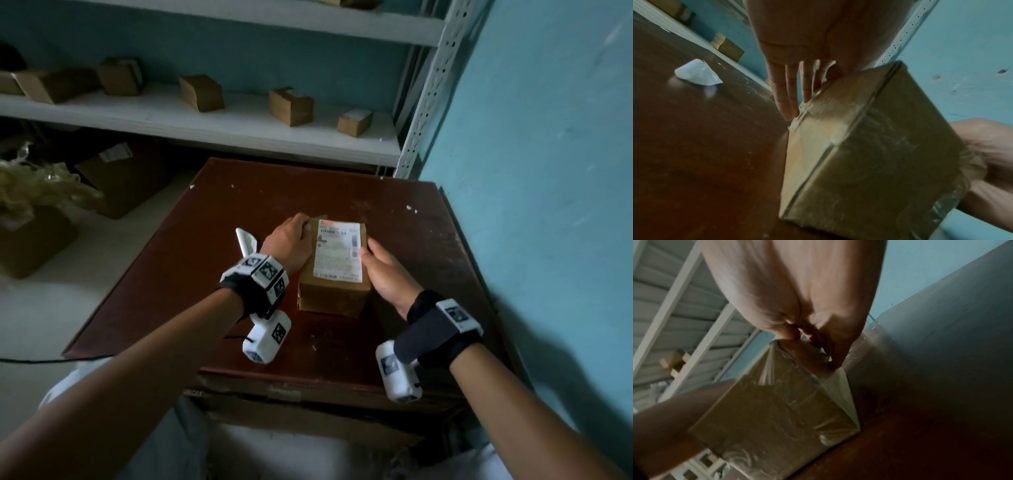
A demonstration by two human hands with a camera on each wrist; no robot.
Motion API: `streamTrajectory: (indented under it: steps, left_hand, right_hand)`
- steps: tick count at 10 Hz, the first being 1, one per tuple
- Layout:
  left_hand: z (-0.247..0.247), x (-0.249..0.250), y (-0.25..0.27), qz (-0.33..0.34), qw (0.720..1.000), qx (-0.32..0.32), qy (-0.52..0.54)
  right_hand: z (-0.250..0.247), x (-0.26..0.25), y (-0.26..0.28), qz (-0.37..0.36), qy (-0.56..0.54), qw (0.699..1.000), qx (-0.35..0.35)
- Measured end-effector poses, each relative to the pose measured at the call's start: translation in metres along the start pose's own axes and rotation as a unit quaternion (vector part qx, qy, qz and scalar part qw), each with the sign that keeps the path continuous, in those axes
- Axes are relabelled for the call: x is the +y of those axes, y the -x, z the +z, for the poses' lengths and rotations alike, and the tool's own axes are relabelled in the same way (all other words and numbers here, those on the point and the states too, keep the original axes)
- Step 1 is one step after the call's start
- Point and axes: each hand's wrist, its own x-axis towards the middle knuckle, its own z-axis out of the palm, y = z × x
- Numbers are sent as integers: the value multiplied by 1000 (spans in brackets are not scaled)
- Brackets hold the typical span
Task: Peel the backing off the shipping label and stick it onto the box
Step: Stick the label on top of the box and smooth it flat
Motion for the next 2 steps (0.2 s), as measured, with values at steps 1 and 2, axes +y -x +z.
streamTrajectory:
  steps: [1,2]
  left_hand:
    - [-11,6,2,0,998,-11,-54]
    - [-34,17,4,1,997,-24,-72]
  right_hand:
    - [-6,-8,2,43,63,997,-12]
    - [-14,-18,7,56,163,985,-10]
